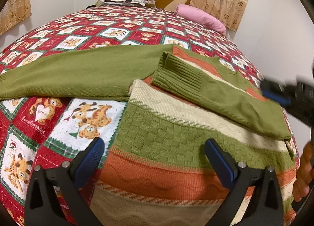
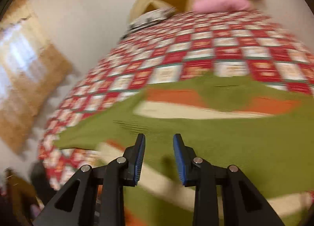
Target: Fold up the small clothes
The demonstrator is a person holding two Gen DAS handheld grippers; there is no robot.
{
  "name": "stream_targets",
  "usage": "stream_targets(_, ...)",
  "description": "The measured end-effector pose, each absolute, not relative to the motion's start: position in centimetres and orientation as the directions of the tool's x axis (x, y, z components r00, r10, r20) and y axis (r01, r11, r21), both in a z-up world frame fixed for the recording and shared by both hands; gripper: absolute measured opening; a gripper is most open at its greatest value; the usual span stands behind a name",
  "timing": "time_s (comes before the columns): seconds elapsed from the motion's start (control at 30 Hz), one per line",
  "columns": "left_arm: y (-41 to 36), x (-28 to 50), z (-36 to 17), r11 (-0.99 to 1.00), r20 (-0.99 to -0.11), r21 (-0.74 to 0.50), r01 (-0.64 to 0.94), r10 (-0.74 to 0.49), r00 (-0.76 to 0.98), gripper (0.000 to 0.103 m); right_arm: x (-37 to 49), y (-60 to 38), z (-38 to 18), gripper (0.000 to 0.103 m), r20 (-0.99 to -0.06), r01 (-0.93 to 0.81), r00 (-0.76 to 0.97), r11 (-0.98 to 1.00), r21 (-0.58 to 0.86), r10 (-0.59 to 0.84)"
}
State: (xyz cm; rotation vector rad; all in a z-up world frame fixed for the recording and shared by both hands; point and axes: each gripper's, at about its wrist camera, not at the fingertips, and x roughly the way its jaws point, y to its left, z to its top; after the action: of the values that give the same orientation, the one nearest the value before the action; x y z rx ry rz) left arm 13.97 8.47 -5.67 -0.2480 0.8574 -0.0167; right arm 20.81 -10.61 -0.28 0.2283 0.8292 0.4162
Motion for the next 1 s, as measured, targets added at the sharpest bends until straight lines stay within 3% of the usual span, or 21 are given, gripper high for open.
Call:
stream_targets(0.17,8.5,14.0,-5.7,0.971,-0.747,-0.222,-0.085,-0.113,0.655,0.103,19.1,-17.0,-2.1,0.031,-0.728,-0.149,0.634,0.966,0.214,0.259)
stream_targets(0.3,8.5,13.9,-5.6,0.972,-0.747,-0.22,-0.085,-0.112,0.655,0.103,18.0,-23.0,-5.3,0.03,-0.774,-0.026,0.594,0.968,0.251,0.217)
stream_targets(0.47,8.1,14.0,-5.6,0.98,-0.763,-0.181,-0.087,-0.084,0.641,0.103,16.0,-26.1,-5.1,0.028,-0.734,-0.037,0.618,0.944,0.328,0.28)
stream_targets(0.57,7.7,13.9,-5.4,0.985,-0.771,-0.148,-0.085,-0.061,0.634,0.103,15.8,-26.9,-4.0,0.028,-0.743,0.012,0.624,0.948,0.319,0.242)
stream_targets(0.7,7.7,14.2,-4.4,0.984,-0.766,-0.165,-0.072,-0.082,0.637,0.103,16.8,-27.1,-0.9,0.028,-0.669,0.033,0.725,0.961,0.275,0.167)
stream_targets(0.8,7.5,15.4,-2.8,0.98,-0.753,-0.187,-0.067,-0.099,0.65,0.103,20.1,-26.3,-0.8,0.028,-0.701,0.055,0.704,0.977,0.208,0.109)
stream_targets(0.9,6.9,17.7,-1.1,0.989,-0.74,-0.129,-0.066,-0.052,0.67,0.103,23.1,-26.8,-2.1,0.03,-0.738,0.111,0.675,0.987,0.12,0.014)
stream_targets(0.97,6.5,19.3,-0.7,0.994,-0.732,-0.08,-0.069,-0.012,0.681,0.103,24.4,-27.8,-3.2,0.029,-0.756,0.115,0.654,0.983,0.142,0.033)
stream_targets(1.0,6.3,20.4,-0.8,0.996,-0.731,-0.036,-0.078,0.027,0.682,0.103,24.7,-28.2,-3.9,0.02,-0.762,0.101,0.647,0.986,0.132,0.035)
